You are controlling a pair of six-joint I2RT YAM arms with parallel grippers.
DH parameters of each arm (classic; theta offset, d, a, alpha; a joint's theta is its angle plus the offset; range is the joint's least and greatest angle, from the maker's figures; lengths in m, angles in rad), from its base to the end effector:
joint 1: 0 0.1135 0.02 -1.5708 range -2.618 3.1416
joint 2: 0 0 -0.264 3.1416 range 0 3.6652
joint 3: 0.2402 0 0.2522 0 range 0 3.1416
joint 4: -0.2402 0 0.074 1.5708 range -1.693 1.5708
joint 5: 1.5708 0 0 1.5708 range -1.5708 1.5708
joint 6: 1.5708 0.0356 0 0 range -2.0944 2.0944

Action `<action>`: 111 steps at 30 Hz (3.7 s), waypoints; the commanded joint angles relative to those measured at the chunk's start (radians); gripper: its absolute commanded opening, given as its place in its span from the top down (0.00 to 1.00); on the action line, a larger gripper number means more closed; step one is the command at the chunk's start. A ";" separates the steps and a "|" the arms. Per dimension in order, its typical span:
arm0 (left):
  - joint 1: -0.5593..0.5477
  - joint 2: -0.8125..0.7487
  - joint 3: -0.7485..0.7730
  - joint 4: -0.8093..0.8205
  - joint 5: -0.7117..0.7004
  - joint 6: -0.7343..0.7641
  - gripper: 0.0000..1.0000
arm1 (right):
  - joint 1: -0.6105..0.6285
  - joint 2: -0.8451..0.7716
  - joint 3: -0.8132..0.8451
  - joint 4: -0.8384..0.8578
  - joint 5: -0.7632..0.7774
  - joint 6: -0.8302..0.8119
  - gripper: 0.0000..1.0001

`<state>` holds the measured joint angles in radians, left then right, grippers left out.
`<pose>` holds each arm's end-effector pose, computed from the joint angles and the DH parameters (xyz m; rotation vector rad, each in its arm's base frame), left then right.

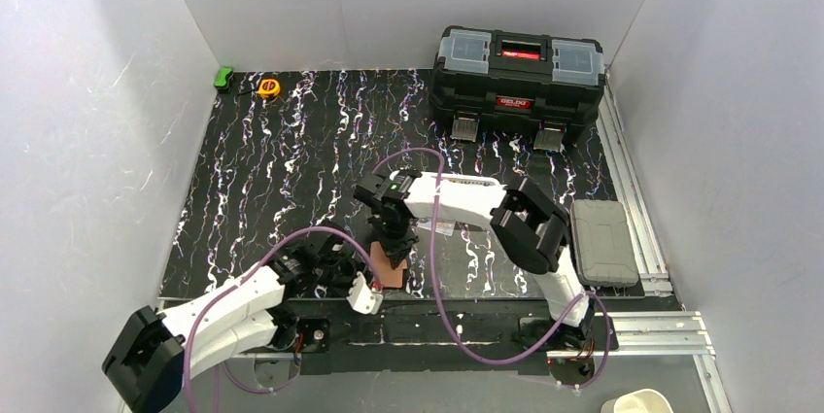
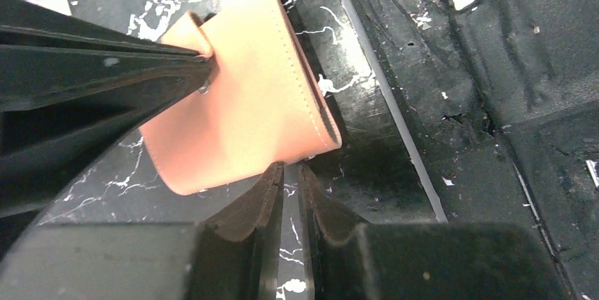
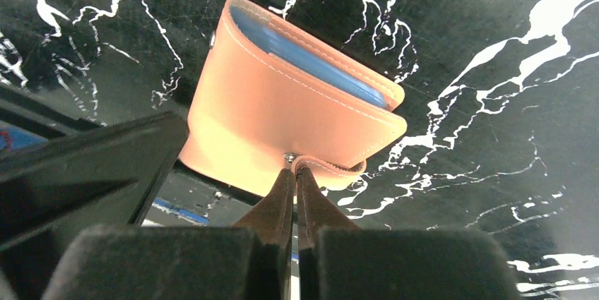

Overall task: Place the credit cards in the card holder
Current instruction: Close the card holder at the center of the board.

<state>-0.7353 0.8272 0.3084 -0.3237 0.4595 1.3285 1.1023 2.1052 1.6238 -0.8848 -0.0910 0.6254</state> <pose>0.1038 -0.1152 0.1594 2.0868 1.0080 -0.2592 0.1875 0.3776 0.1733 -0.7367 2.9702 0.3294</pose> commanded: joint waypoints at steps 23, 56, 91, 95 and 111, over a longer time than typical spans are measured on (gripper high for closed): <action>-0.001 0.099 0.072 -0.015 0.103 0.117 0.87 | -0.122 -0.124 -0.310 0.416 -0.142 0.041 0.95; -0.001 0.196 0.072 0.003 0.149 0.163 0.86 | -0.117 -0.146 -0.260 0.341 -0.108 0.053 0.99; -0.002 0.132 0.051 -0.041 0.132 0.184 0.87 | 0.130 0.369 0.296 -0.048 0.121 -0.073 0.99; -0.002 0.134 0.049 -0.046 0.131 0.193 0.87 | 0.133 0.383 0.294 -0.028 0.109 -0.078 0.99; -0.002 0.093 0.043 -0.086 0.123 0.190 0.88 | 0.015 0.002 -0.050 0.282 -0.016 -0.056 0.64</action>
<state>-0.7353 0.9154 0.3634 -0.3714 0.5652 1.5185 1.1225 2.1006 1.6371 -0.7902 -0.0528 0.5503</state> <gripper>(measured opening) 0.121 0.397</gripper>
